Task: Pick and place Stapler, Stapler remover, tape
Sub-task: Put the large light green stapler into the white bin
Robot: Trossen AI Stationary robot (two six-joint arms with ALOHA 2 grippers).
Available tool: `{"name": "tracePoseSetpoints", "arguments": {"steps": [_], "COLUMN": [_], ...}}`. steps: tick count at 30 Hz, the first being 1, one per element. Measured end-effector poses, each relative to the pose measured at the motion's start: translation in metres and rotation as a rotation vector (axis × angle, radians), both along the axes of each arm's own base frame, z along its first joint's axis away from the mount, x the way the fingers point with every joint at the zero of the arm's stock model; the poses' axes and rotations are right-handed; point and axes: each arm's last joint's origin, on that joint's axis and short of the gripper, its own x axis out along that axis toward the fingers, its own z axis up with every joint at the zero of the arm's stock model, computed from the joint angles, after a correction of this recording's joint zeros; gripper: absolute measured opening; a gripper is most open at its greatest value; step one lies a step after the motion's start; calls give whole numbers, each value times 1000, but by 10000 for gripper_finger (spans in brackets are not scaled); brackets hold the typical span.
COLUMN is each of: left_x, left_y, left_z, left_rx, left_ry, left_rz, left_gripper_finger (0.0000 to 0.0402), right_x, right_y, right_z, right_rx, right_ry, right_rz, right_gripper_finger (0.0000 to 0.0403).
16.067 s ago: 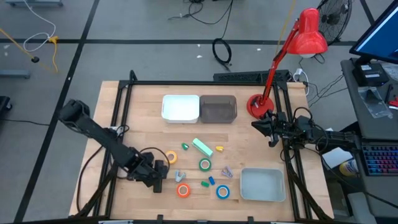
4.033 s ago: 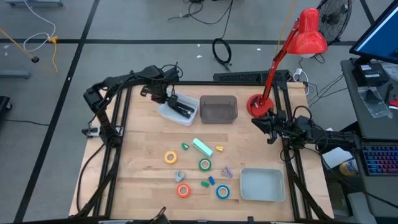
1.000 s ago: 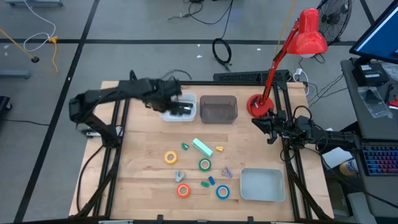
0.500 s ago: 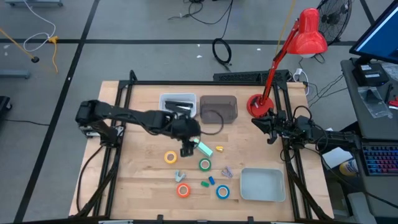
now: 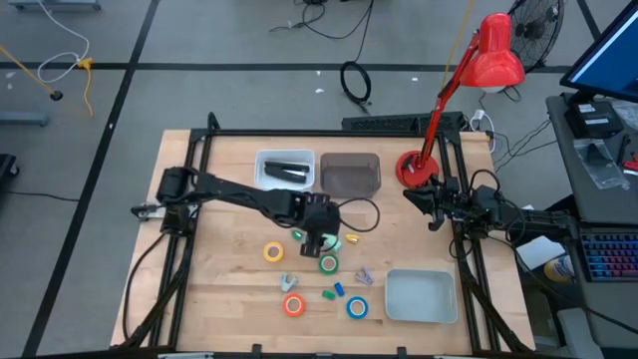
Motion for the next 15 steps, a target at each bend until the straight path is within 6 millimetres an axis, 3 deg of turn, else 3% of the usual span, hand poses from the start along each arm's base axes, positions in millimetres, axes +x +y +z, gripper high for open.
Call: {"name": "tracePoseSetpoints", "arguments": {"steps": [6,15], "left_x": [19,22], "left_y": [-5,0], "left_z": [-14,-20], "left_rx": [-47,-25], "left_ry": [62,88], "left_rz": [-94,-123], "left_gripper_finger": [230,230], "right_x": [0,0], "right_y": [0,0], "right_z": [0,0], "right_rx": [0,0], "right_ry": [0,0], "right_rz": [0,0], "right_gripper_finger": [20,20]}}
